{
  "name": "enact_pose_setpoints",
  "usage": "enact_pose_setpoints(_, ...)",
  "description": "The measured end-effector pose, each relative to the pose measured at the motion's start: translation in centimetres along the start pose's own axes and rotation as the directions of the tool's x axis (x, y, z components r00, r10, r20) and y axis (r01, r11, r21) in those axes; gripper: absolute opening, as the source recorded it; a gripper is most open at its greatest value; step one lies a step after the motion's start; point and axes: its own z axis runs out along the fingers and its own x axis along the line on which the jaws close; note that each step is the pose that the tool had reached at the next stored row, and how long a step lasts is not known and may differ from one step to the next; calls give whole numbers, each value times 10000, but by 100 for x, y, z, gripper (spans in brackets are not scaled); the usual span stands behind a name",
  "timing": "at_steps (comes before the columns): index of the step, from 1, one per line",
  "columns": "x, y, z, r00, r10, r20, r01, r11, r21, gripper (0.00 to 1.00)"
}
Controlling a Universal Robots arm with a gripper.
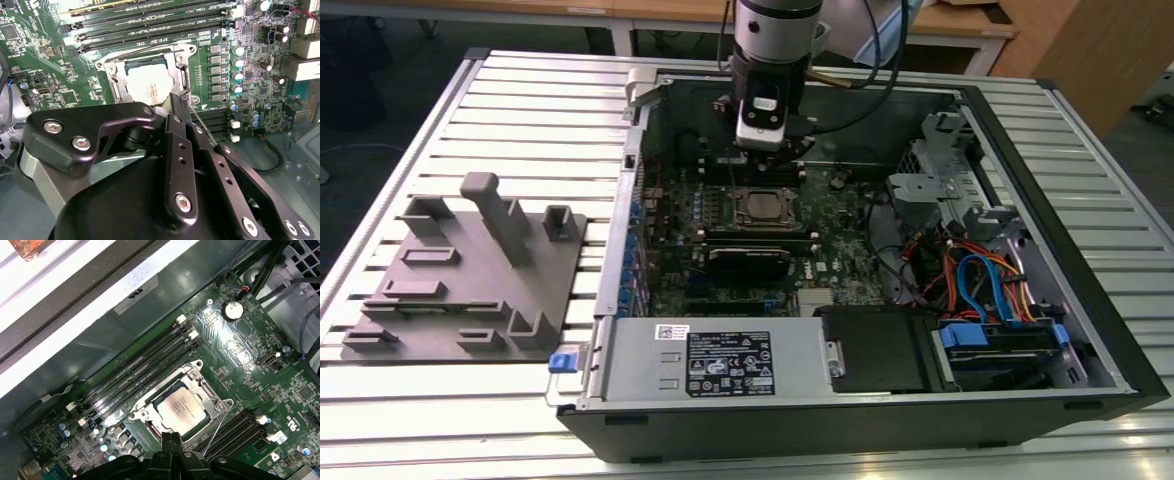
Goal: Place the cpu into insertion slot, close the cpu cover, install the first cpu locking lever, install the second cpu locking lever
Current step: 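Install the first cpu locking lever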
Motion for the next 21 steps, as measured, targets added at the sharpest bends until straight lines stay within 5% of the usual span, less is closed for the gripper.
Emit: enact_pose_setpoints(21,0,0,0,9974,-724,-4,724,9974,7,10)
